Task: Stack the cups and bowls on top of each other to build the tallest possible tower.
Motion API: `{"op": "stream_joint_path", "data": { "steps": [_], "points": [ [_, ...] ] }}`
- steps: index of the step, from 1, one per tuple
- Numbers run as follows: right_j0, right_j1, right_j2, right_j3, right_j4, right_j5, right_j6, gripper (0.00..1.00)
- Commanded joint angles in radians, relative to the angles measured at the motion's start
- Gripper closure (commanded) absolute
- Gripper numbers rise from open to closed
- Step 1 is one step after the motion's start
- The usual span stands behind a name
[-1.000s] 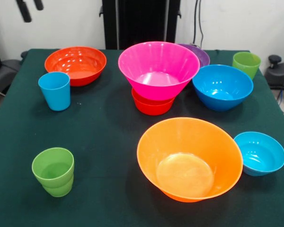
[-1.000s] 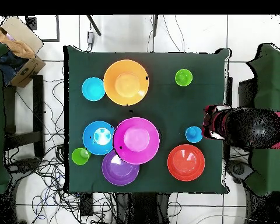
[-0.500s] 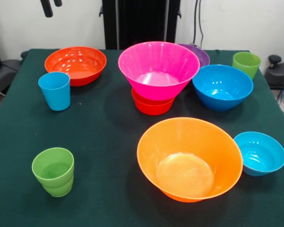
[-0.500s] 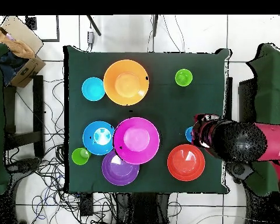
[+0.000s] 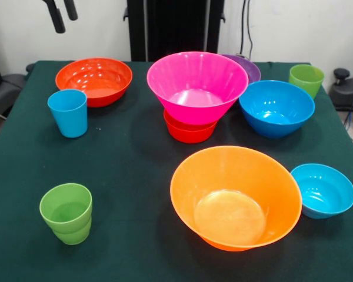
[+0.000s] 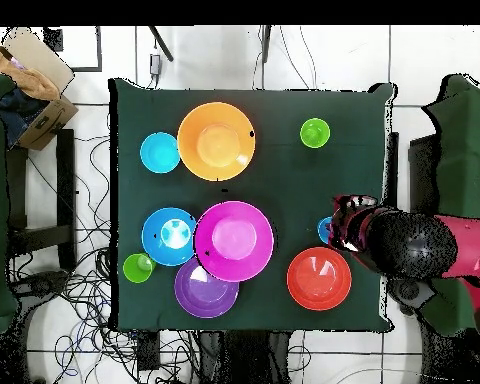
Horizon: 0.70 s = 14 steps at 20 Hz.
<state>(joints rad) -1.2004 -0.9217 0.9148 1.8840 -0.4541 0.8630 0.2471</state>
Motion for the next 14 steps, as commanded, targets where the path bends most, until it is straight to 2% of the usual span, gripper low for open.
{"op": "stream_joint_path", "data": {
  "steps": [1, 7, 14],
  "points": [
    [0.015, 0.091, -0.086, 0.079, -0.108, -0.081, 0.096, 0.0],
    [0.021, 0.168, -0.13, 0.079, -0.161, -0.153, 0.104, 0.0],
    [0.031, 0.174, -0.15, 0.085, -0.178, -0.182, 0.122, 0.0]
  ]
}}
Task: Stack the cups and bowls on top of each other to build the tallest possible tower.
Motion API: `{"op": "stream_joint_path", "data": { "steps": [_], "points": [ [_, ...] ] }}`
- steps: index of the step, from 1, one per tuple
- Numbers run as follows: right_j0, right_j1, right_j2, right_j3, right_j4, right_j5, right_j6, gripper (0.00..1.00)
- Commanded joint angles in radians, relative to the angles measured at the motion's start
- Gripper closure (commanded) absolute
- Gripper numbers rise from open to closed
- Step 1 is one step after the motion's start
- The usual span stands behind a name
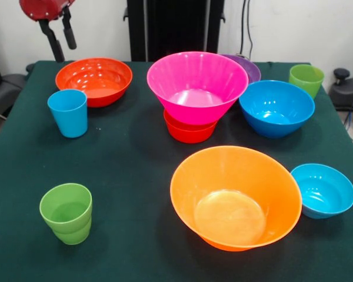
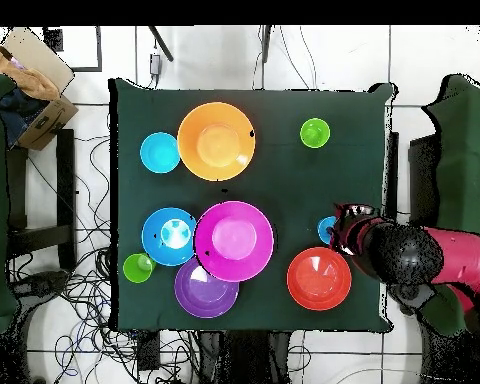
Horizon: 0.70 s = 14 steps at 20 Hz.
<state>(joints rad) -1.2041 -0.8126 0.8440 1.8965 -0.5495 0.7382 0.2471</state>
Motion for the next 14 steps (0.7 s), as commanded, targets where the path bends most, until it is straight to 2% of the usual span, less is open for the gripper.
{"op": "stream_joint_path", "data": {
  "steps": [1, 6, 14],
  "points": [
    [0.035, 0.064, -0.082, 0.07, -0.084, -0.06, 0.124, 0.0],
    [0.053, 0.05, -0.101, 0.065, -0.091, -0.065, 0.139, 0.0],
    [0.041, 0.032, -0.097, 0.067, -0.07, -0.044, 0.116, 0.0]
  ]
}}
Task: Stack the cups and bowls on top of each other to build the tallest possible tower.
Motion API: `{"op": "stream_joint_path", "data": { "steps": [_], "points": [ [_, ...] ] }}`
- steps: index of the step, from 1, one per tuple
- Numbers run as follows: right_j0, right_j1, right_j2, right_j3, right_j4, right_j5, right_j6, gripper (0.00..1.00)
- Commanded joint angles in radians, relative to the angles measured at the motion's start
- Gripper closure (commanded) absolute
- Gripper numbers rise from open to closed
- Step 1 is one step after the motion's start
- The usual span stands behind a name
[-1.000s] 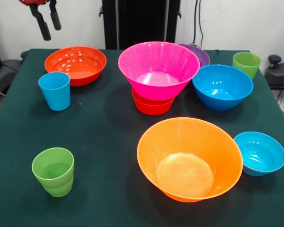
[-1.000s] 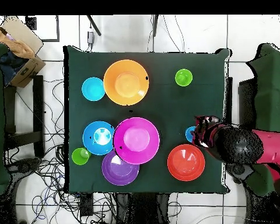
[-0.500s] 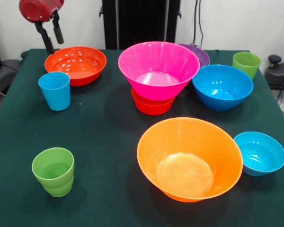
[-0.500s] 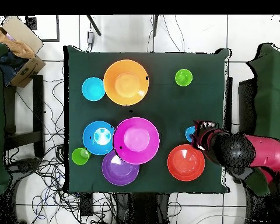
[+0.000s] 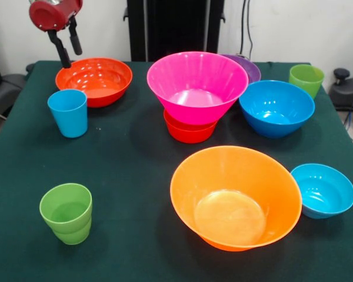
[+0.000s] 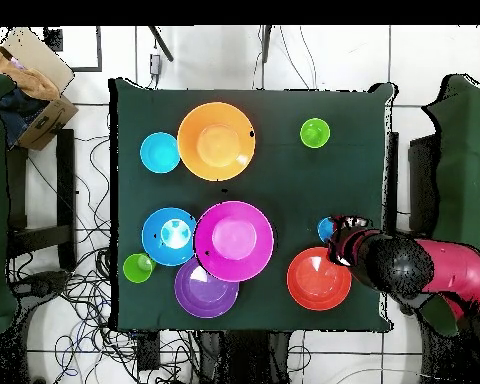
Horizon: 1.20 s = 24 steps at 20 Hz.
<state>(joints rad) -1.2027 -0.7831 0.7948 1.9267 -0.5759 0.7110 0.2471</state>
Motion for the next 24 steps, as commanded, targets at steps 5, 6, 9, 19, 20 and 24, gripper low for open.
{"op": "stream_joint_path", "data": {
  "steps": [5, 6, 9, 19, 20, 24],
  "points": [
    [0.034, 0.034, -0.052, -0.015, -0.058, 0.006, 0.077, 0.0],
    [0.029, 0.043, -0.051, -0.027, -0.061, 0.012, 0.062, 0.0],
    [0.019, 0.078, -0.052, -0.061, -0.075, 0.019, 0.027, 0.0],
    [-0.012, 0.196, -0.047, -0.179, -0.113, 0.051, -0.075, 0.0],
    [-0.012, 0.207, -0.049, -0.187, -0.122, 0.043, -0.076, 0.0],
    [-0.013, 0.221, -0.052, -0.203, -0.14, 0.038, -0.083, 0.0]
  ]
}}
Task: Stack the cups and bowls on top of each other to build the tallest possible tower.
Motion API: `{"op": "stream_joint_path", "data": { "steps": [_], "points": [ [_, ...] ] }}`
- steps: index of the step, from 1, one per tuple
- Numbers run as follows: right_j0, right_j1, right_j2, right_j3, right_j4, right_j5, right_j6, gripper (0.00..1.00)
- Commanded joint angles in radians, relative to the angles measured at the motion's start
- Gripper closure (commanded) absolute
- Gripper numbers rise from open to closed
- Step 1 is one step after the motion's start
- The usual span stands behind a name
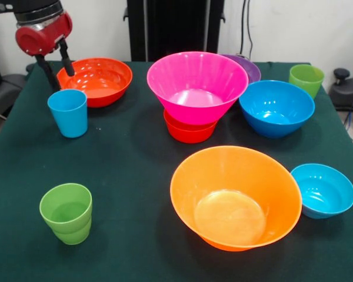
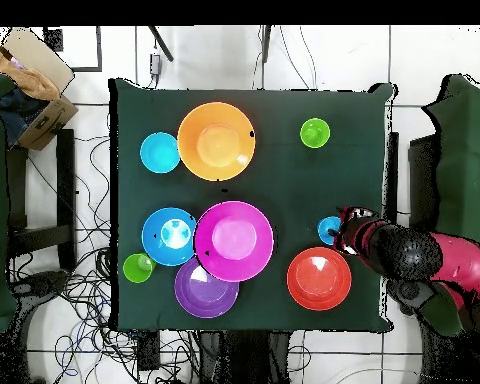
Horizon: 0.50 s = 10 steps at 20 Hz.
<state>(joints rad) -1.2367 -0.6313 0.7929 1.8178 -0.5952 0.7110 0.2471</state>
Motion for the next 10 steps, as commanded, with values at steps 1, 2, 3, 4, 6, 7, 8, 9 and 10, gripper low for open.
{"op": "stream_joint_path", "data": {
  "steps": [1, 2, 3, 4, 6, 7, 8, 9, 10],
  "points": [
    [0.018, 0.064, -0.046, -0.092, -0.118, 0.043, -0.089, 0.0],
    [0.015, 0.066, -0.043, -0.097, -0.115, 0.051, -0.097, 0.0],
    [0.013, 0.065, -0.04, -0.1, -0.114, 0.055, -0.102, 0.0],
    [0.013, 0.067, -0.04, -0.104, -0.114, 0.056, -0.104, 0.0],
    [0.017, 0.07, -0.042, -0.102, -0.12, 0.047, -0.096, 0.0],
    [0.019, 0.065, -0.042, -0.093, -0.121, 0.039, -0.088, 0.0],
    [0.021, 0.064, -0.045, -0.088, -0.125, 0.03, -0.079, 0.0],
    [0.026, 0.055, -0.048, -0.074, -0.13, 0.017, -0.063, 0.0],
    [0.028, 0.047, -0.049, -0.065, -0.131, 0.012, -0.053, 0.0]
  ]
}}
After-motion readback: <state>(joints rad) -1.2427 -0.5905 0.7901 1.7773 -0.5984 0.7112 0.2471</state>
